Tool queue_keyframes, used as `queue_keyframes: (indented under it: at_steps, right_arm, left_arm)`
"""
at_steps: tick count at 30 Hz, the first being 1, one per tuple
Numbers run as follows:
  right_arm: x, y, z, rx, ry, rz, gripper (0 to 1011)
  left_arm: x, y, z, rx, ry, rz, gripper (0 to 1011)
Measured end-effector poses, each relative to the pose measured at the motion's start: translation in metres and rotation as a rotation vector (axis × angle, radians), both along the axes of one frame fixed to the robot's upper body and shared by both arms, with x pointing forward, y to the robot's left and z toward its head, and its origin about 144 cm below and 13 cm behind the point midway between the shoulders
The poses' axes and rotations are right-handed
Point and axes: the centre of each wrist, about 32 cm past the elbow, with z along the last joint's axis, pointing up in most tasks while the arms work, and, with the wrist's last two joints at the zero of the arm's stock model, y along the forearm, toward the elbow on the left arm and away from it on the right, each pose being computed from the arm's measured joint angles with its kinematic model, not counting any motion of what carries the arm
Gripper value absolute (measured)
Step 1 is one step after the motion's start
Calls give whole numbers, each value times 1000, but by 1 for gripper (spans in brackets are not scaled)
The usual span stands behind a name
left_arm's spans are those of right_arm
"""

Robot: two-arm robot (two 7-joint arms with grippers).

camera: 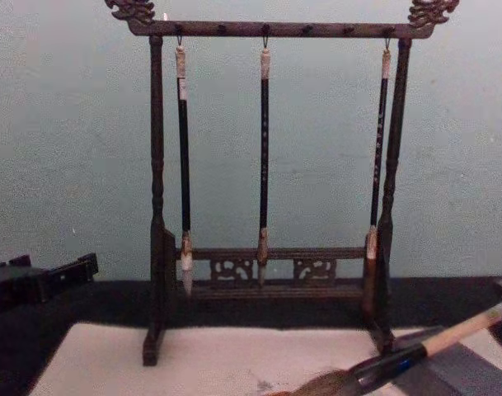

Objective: Pick up the brush from the inkstone, write on the paper, then place the brush back to its original position.

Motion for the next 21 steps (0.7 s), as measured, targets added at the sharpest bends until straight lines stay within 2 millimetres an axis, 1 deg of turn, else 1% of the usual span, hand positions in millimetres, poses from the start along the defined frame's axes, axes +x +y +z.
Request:
queue_keyframes:
  at_steps: [21]
  right_arm:
    - [0,0,0,0,0,0,1002]
  left_arm:
    - [0,0,0,0,0,0,1002]
